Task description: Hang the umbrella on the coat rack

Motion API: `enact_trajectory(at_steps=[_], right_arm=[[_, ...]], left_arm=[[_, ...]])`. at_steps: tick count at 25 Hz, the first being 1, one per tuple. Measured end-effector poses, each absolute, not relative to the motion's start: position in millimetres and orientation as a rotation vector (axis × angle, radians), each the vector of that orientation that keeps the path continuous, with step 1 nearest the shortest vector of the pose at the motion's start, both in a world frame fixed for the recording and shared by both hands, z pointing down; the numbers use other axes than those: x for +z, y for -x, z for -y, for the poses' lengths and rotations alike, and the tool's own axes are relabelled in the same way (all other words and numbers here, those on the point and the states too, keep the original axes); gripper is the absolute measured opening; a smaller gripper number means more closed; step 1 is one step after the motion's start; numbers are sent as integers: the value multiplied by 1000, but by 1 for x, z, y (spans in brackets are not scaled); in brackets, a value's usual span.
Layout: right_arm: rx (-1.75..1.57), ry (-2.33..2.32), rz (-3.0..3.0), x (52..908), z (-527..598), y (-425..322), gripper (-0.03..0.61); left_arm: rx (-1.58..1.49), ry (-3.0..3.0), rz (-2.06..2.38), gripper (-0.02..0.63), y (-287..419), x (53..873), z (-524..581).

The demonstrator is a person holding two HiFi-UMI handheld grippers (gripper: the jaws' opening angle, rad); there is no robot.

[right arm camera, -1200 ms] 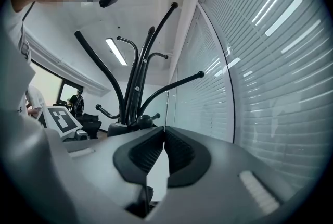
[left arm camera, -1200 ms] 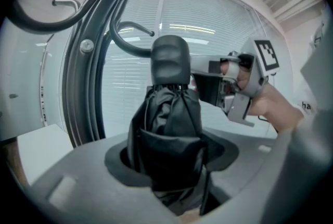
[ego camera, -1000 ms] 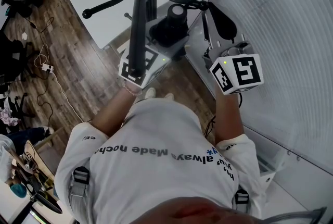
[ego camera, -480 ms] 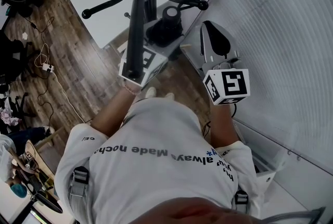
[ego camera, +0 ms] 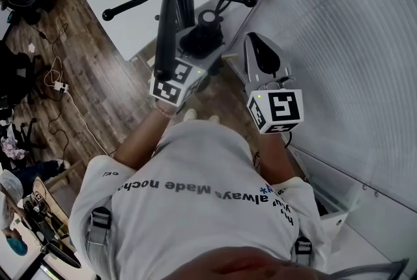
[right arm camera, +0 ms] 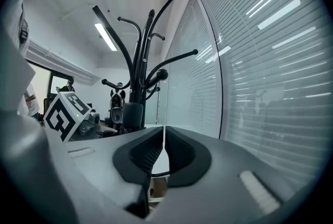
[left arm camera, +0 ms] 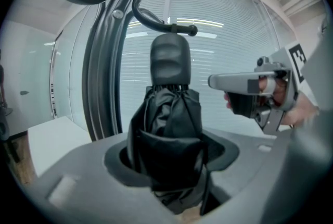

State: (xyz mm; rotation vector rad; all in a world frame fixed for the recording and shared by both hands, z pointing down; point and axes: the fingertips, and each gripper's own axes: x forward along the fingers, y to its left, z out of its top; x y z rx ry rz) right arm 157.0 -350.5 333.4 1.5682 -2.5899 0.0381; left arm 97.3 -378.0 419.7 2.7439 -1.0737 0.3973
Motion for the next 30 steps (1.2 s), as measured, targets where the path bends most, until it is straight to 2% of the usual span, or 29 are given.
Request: enact_trajectory(at_steps=[30], right_arm=[[27, -1625, 2570, 346, 312, -156, 5]], left_arm=[[277, -2897, 1073, 295, -83, 411, 364]])
